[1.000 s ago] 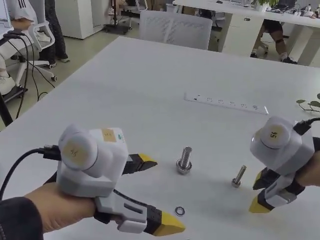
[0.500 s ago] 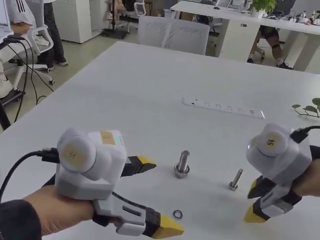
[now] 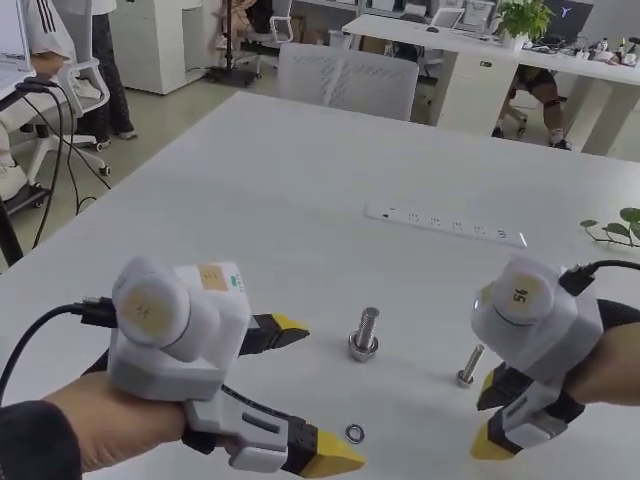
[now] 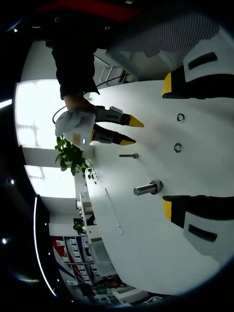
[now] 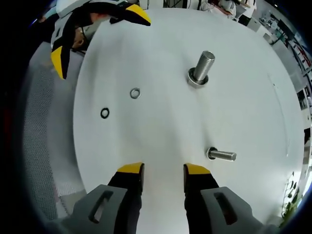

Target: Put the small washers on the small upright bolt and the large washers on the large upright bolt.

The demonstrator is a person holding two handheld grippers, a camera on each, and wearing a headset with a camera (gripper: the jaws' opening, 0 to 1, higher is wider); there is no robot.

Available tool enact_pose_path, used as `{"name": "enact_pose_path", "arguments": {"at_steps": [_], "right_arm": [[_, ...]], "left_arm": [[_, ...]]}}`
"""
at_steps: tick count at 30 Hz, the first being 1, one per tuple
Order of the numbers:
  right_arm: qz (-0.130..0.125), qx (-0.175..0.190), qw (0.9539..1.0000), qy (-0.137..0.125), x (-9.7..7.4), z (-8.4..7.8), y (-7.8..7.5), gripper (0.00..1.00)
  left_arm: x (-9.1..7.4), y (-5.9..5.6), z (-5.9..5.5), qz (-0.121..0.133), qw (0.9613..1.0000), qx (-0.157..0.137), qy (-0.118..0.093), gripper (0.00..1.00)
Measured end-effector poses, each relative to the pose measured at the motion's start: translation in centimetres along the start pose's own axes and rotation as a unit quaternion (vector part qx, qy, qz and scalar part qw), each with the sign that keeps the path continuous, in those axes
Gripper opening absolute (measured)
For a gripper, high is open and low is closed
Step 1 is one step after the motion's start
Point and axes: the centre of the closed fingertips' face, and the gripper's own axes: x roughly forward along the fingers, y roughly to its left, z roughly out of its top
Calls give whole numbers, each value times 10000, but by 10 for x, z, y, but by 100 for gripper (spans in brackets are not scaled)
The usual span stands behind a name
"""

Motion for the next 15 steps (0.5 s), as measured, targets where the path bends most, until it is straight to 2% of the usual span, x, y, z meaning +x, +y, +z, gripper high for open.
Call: {"name": "enact_pose_path", "arguments": {"at_steps": [15], "right_arm": [[121,-485,9987,-132,6,45,22,33]], "left_arm": [[-5,-1,0,42,10000,28,-27,81]]}}
